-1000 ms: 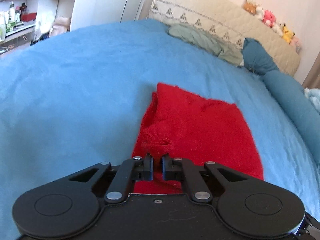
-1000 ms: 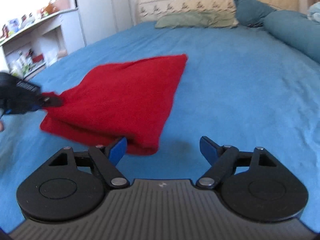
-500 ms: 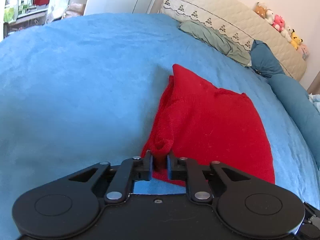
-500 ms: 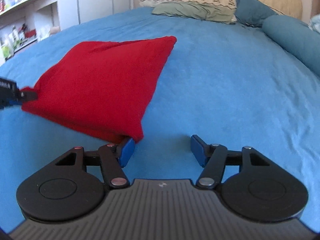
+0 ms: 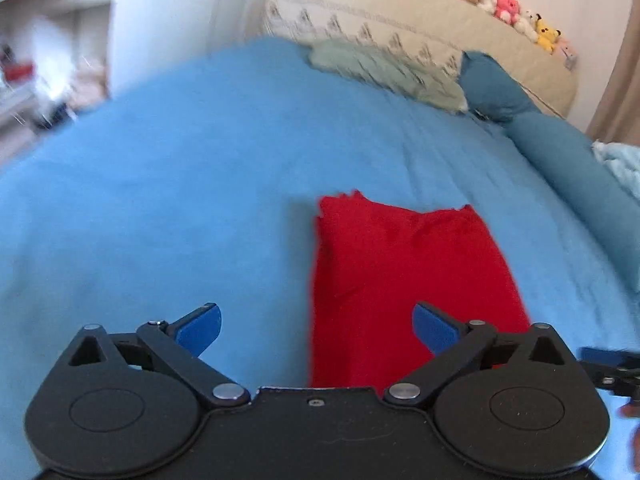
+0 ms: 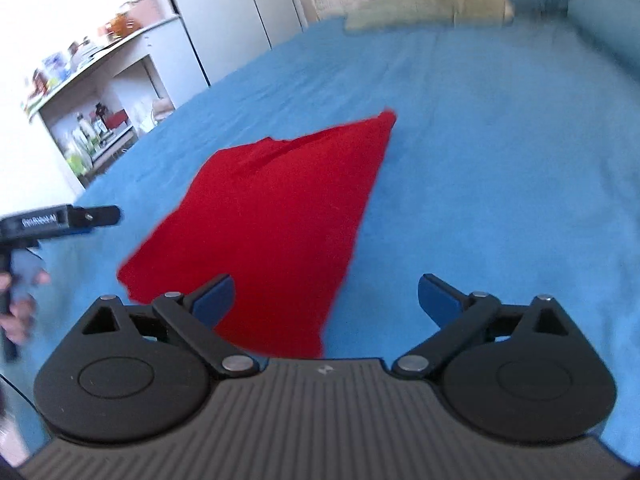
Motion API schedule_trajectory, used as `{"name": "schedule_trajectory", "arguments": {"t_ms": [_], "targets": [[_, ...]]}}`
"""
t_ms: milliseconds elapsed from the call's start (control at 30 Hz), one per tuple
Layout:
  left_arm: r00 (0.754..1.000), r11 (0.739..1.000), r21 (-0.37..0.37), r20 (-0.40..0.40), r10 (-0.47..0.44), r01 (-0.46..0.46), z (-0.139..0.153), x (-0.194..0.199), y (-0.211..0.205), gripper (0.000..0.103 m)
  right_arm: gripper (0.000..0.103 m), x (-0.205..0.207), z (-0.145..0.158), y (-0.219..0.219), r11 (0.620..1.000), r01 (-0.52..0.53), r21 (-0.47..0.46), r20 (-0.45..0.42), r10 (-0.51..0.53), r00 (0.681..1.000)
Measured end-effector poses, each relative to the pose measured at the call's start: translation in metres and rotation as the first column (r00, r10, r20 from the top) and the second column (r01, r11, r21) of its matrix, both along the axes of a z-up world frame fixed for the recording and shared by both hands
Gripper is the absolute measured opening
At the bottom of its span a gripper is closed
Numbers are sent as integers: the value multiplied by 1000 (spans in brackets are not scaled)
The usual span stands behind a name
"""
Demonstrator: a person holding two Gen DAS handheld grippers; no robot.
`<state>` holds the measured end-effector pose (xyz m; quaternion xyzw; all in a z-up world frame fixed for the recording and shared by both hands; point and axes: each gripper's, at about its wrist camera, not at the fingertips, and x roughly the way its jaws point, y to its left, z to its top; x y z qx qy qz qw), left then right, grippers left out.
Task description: Fold small clothes
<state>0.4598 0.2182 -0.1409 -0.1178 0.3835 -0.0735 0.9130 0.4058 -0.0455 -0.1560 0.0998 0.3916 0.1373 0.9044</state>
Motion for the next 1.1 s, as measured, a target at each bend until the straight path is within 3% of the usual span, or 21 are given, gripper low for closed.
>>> {"name": "schedule_trajectory", "arguments": {"t_ms": [100, 200, 367, 433, 467, 500, 533, 600, 700, 833, 1000, 1100], "targets": [[996, 999, -23, -74, -44, 43, -14, 34, -5, 99, 103, 40, -6, 1, 996, 57, 66, -74, -52, 996], [984, 996, -43, -159, -85, 79, -35, 58, -13, 85, 103, 70, -21, 2, 992, 107, 73, -123, -98, 988], [989, 992, -115, -129, -68, 53, -49, 69, -12, 80, 103, 94, -46, -1, 982, 138, 131, -138, -120, 983], [988, 986, -159, -131, -80, 59, -51, 73, -13, 55, 94, 98, -53, 1, 973, 141, 183, -132, -117, 984], [986, 980, -190, -142, -91, 63, -53, 75, -14, 48, 78, 101, -55, 2, 969, 137, 205, -137, -111, 984], [985, 978, -203, -154, -84, 52, -53, 74, -14, 45, 69, 105, -57, 3, 964, 131, 230, -146, -99, 984], [984, 977, -209, -158, -76, 42, -51, 75, -14, 37, 68, 106, -58, 4, 961, 132, 242, -155, -96, 983], [984, 972, -233, -162, -70, 31, -47, 72, -15, 29, 52, 105, -55, 8, 967, 130, 220, -139, -101, 985], [987, 976, -218, -149, -57, 24, -29, 65, -20, 25, 42, 96, -41, 11, 971, 125, 203, -98, -107, 989], [987, 975, -206, -116, -107, 81, 3, 38, -39, 24, 40, 70, -4, 10, 979, 96, 179, -43, -90, 995], [983, 951, -268, -52, -174, 154, 30, -32, -69, 24, 40, 3, 40, -33, 980, 67, 185, -7, -67, 998], [981, 945, -279, -42, -191, 172, 26, -76, -94, 24, 40, -53, 50, -62, 976, 80, 204, 9, -84, 996]]}}
